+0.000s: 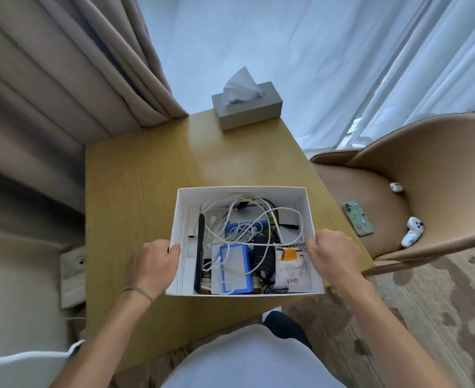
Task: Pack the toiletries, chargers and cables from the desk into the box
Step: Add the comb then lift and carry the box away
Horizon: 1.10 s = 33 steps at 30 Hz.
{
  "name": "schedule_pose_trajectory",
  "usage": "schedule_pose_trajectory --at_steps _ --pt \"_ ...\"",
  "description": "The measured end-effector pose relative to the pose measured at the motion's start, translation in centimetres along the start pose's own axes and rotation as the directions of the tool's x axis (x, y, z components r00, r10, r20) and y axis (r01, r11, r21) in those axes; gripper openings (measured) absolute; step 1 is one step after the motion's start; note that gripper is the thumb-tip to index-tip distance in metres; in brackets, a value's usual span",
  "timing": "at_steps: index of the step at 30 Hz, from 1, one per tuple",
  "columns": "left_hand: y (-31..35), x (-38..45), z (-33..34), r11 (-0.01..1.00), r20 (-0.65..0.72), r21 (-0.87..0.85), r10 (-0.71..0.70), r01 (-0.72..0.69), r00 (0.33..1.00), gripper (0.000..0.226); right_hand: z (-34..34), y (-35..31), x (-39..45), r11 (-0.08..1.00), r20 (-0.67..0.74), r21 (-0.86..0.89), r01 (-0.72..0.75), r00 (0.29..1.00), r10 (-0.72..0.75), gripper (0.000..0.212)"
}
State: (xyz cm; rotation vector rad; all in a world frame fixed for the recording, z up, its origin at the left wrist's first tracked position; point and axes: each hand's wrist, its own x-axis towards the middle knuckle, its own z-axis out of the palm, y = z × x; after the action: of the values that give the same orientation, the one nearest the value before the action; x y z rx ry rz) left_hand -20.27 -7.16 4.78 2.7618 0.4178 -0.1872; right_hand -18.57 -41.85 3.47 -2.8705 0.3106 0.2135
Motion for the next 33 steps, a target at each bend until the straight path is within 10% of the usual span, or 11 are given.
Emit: schedule_pose_trajectory --at_steps 13,33 --pt "3.3 -1.5 -0.6 0.898 0.107 0.024 0.435 -0.44 0.894 0.052 -1.9 3.8 -14.5 0.93 -0.164 0.068 -0.361 0.916 0.367 0.041" --pt "13.8 -22.1 5.4 0.418 0.35 -0.121 0.867 -0.9 0.356 0.05 0.4 12.0 -48.3 0.441 -0.143 0.27 -0.856 0.418 0.897 0.045"
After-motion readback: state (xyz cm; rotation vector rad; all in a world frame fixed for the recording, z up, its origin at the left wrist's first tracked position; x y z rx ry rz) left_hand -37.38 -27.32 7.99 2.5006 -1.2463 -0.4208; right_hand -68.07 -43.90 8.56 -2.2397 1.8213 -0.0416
